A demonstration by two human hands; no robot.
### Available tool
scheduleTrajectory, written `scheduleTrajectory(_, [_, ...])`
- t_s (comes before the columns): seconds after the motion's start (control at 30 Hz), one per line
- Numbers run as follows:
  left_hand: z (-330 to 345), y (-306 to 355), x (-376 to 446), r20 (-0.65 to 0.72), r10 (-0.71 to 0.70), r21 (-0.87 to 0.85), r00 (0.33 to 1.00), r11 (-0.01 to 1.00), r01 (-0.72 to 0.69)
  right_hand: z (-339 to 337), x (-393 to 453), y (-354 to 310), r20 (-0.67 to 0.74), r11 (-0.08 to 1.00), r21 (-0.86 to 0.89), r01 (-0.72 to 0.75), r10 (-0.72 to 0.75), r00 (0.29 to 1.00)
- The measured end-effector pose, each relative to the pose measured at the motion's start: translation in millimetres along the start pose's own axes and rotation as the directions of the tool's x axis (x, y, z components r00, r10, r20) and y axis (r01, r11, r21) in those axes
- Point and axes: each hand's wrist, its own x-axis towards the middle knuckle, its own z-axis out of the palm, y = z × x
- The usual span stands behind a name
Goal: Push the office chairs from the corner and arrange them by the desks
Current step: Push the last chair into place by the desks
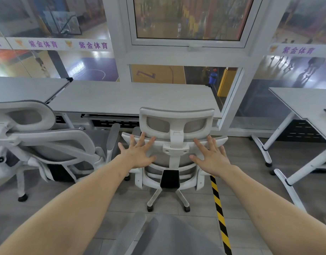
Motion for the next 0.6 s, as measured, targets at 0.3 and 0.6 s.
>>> scheduleTrajectory(0.3, [-18,1,-8,0.035,0.009,0.073,0.999,0.997,-0.012,-3,-2,-4,-0.005,1.0,-0.029,0.004,-0.004,1.0])
scheduleTrajectory(0.6, [-26,22,-102,-0.141,0.063,0.032,0.988,0.998,-0.059,-21,-86,-39,-0.103,0.999,0.026,-0.041,0.043,0.994])
